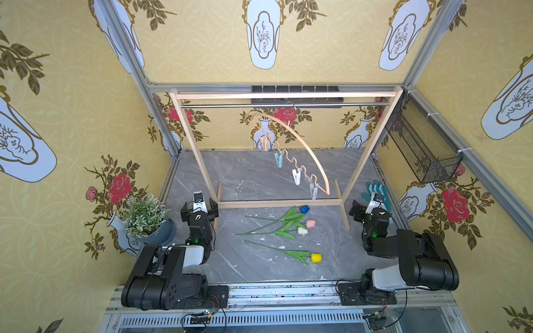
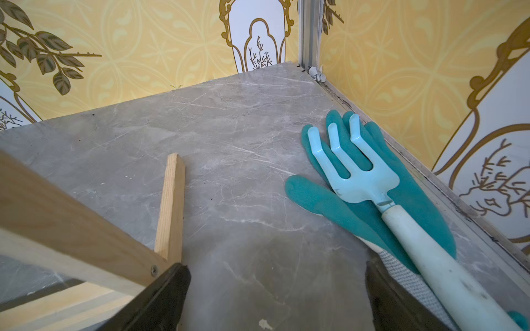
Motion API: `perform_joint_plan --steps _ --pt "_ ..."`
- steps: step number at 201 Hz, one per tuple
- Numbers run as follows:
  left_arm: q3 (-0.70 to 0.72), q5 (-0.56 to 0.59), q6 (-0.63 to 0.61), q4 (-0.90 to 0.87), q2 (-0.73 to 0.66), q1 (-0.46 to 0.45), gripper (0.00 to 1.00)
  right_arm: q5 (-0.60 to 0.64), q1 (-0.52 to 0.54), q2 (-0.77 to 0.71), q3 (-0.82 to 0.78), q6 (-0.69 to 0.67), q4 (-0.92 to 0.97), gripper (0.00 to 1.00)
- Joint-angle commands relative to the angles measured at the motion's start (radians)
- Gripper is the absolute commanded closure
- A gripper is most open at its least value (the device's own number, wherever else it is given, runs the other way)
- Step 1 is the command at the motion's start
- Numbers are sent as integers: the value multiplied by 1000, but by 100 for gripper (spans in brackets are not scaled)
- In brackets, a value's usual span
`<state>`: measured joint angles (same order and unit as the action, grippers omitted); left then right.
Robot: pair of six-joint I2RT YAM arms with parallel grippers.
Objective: Dry the flowers on a clothes hanger
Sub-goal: Pick up the flower at the center of the board.
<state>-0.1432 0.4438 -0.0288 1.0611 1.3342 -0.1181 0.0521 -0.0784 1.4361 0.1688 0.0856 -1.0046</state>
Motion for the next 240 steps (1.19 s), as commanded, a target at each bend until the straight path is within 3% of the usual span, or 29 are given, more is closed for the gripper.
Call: perform_joint_plan --steps 1,93,103,120,134,141,150,170,182,192,197,215,230,240 --pt "4 0 -6 20 -2 1 0 -14 2 -5 -1 5 -46 3" --pt "-8 -36 13 -21 -11 30 0 -17 1 -6 -3 6 -48 2" --pt "-11 -37 19 -43 -25 31 0 31 3 -14 -3 18 -51 3" --pt "-12 1 31 -73 -60 28 0 104 8 -121 -7 30 36 3" --pt "0 -6 7 -71 -91 10 0 354 106 -273 58 53 268 2" --pt "0 44 -12 -49 -106 -12 0 412 125 -343 106 85 383 2" --pt "-22 164 -15 -86 -139 -38 0 397 124 -409 157 112 505 2" --pt "-16 215 -49 -138 -258 -81 0 307 121 -489 215 166 669 2" --pt "-56 359 -1 -282 -345 -106 0 377 110 -508 215 352 734 3" --pt "-97 414 93 -501 -441 -130 0 491 80 -531 242 652 930 2" --pt "-128 418 170 -642 -490 -137 0 486 51 -543 260 752 1023 3" --pt "-252 404 466 -1111 -621 -166 0 186 -64 -556 284 648 1027 2" --pt "-344 452 681 -1405 -667 -233 0 138 -48 -489 410 644 1236 3" --pt "-383 479 756 -1499 -678 -287 1 186 7 -444 499 681 1399 3"
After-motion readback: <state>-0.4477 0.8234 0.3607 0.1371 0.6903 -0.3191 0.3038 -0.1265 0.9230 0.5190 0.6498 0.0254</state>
